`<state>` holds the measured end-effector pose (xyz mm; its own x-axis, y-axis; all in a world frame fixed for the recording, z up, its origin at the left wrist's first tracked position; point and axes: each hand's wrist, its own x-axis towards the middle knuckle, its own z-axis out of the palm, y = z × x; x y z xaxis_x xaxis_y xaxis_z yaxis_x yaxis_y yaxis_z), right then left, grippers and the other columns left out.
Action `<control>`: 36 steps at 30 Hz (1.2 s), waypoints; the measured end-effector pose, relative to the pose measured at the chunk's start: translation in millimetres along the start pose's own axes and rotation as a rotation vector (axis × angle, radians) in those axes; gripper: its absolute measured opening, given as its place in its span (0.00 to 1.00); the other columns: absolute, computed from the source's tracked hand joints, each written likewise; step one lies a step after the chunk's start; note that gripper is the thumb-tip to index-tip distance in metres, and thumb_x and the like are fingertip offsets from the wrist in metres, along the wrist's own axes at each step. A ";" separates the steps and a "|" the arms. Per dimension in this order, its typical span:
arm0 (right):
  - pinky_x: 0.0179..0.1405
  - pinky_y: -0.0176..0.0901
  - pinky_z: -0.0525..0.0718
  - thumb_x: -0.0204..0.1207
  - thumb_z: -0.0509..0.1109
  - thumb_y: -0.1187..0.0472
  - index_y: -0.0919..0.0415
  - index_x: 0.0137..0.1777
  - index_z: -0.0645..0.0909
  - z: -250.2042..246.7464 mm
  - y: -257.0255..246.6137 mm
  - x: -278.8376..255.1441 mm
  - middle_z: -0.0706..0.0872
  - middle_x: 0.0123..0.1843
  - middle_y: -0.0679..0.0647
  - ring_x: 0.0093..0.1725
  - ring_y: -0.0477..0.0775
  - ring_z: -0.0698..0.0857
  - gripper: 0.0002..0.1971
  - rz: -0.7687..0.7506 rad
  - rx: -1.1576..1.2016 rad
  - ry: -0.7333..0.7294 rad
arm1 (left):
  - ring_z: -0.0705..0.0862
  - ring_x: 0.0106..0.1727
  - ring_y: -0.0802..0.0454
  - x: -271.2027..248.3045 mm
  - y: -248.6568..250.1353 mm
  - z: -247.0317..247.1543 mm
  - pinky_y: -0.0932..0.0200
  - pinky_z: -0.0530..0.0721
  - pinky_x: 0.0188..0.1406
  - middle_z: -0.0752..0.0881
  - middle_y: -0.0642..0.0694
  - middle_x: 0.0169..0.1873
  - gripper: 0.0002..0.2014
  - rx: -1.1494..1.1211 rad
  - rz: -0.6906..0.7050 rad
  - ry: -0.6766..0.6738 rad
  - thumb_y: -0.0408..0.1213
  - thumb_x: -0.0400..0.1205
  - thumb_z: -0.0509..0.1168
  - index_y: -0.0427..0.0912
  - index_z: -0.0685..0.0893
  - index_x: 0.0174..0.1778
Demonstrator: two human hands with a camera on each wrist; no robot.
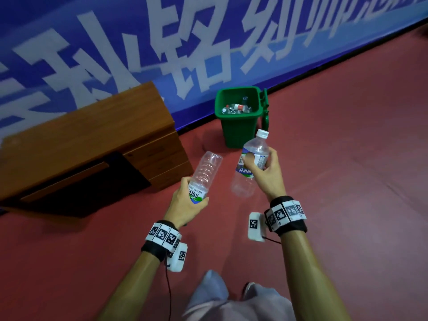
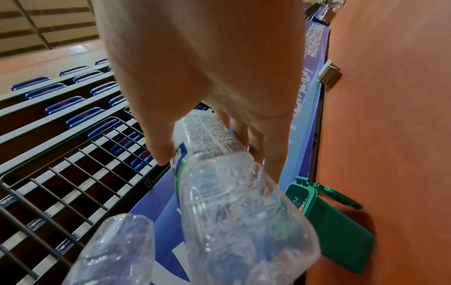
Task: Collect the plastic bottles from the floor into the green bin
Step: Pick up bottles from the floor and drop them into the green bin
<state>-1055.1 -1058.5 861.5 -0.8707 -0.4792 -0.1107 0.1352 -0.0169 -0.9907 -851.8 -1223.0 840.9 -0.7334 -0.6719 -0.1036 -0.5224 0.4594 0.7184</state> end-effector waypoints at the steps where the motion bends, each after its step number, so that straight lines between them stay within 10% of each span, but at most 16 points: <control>1: 0.55 0.54 0.92 0.73 0.83 0.53 0.47 0.67 0.75 0.5 -0.3 16.0 0.91 0.56 0.53 0.55 0.55 0.92 0.26 0.010 0.006 -0.010 | 0.88 0.40 0.61 14.9 5.1 1.3 0.61 0.87 0.38 0.87 0.55 0.45 0.29 -0.008 -0.005 -0.003 0.49 0.73 0.80 0.56 0.71 0.63; 22: 0.43 0.36 0.87 0.72 0.84 0.50 0.56 0.66 0.70 -30.9 -35.1 457.9 0.88 0.52 0.47 0.40 0.32 0.87 0.31 0.077 -0.149 0.282 | 0.89 0.43 0.54 516.5 118.1 87.1 0.50 0.88 0.44 0.89 0.56 0.45 0.32 0.000 0.092 -0.227 0.66 0.68 0.76 0.57 0.69 0.58; 27: 0.44 0.31 0.85 0.70 0.86 0.54 0.58 0.65 0.73 -57.0 -40.0 539.2 0.86 0.53 0.44 0.43 0.28 0.86 0.30 0.053 -0.202 0.385 | 0.87 0.49 0.54 613.0 161.4 115.5 0.56 0.83 0.48 0.87 0.54 0.50 0.26 0.019 0.127 -0.264 0.55 0.75 0.77 0.50 0.73 0.60; 36: 0.34 0.26 0.82 0.70 0.85 0.58 0.58 0.63 0.76 -97.3 -39.7 743.2 0.86 0.50 0.46 0.44 0.41 0.86 0.26 0.122 -0.233 0.241 | 0.85 0.56 0.50 762.5 177.6 173.5 0.47 0.86 0.58 0.82 0.50 0.60 0.33 0.171 0.023 -0.272 0.57 0.71 0.77 0.51 0.69 0.65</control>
<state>-1753.6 -1328.6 810.9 -0.9450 -0.2444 -0.2173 0.1576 0.2418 -0.9575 -1579.3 -1553.0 770.0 -0.8231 -0.4910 -0.2856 -0.5531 0.5786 0.5994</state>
